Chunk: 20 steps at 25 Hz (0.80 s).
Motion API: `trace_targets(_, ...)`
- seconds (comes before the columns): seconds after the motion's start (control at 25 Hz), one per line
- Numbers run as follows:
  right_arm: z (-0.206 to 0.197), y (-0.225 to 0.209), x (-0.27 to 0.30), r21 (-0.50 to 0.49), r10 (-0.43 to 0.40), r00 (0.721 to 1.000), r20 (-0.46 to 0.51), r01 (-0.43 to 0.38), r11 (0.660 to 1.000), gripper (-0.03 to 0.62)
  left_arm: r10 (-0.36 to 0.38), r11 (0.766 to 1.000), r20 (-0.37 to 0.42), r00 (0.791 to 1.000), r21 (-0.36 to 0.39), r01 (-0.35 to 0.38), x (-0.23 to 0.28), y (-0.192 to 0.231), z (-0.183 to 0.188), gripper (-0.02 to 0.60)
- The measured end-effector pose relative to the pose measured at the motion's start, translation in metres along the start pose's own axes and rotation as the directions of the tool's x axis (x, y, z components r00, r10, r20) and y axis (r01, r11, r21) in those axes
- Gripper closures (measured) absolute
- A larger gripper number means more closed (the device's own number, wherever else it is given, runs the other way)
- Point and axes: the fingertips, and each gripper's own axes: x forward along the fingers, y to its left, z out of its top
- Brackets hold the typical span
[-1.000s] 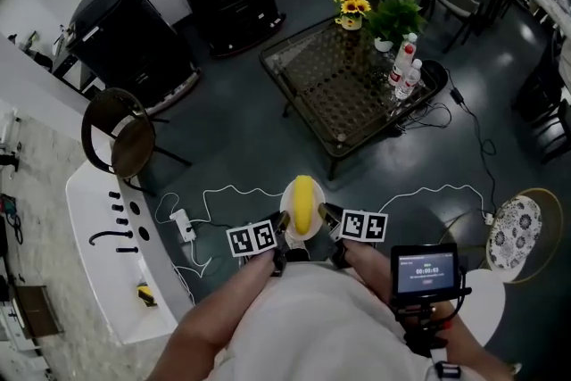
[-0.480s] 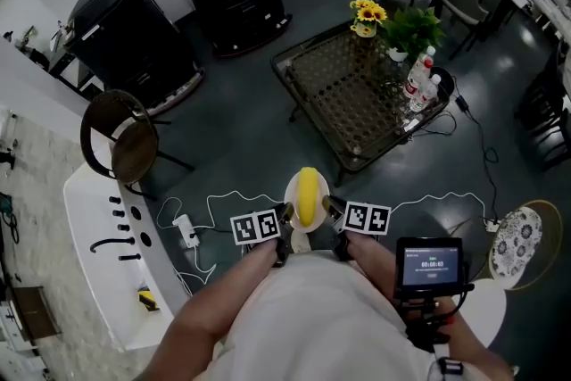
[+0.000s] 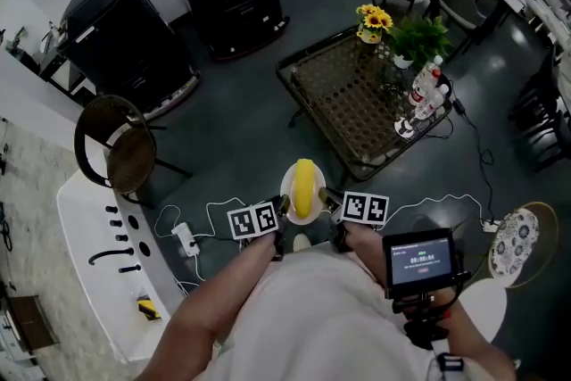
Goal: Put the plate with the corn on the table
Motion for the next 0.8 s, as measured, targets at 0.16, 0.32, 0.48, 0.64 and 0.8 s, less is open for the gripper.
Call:
trace_targets(0.16,0.002,0.006,0.009,-0.019,-0.003,1.000,-0.017,0.002,1.000,0.557,-0.004,1.000,0.012,1.000,-0.024,0.004,-0.003,0.007,0.004,0.528)
trace_targets(0.32,0.003,0.007,0.017,-0.023,-0.006,1.000,-0.025,0.006,1.000,0.557,-0.003,0.999,0.012,1.000,-0.035,0.003,0.000,0.014,0.007,0.528)
trace_targets(0.48,0.001,0.003,0.023,-0.003,0.001,1.000,-0.027,-0.001,1.000,0.557,0.007,0.999,0.006,1.000,-0.035,-0.006,0.004,0.020,0.008,0.528)
trace_targets(0.64,0.013,0.000,0.032,-0.002,0.010,1.000,-0.027,-0.010,1.000,0.557,0.011,0.999,0.002,1.000,-0.037,-0.011,0.012,0.022,0.019,0.528)
trace_targets(0.8,0.033,-0.006,0.038,-0.005,0.015,1.000,-0.015,-0.015,1.000,0.557,0.004,1.000,-0.003,1.000,-0.025,-0.004,0.027,0.019,0.035,0.528)
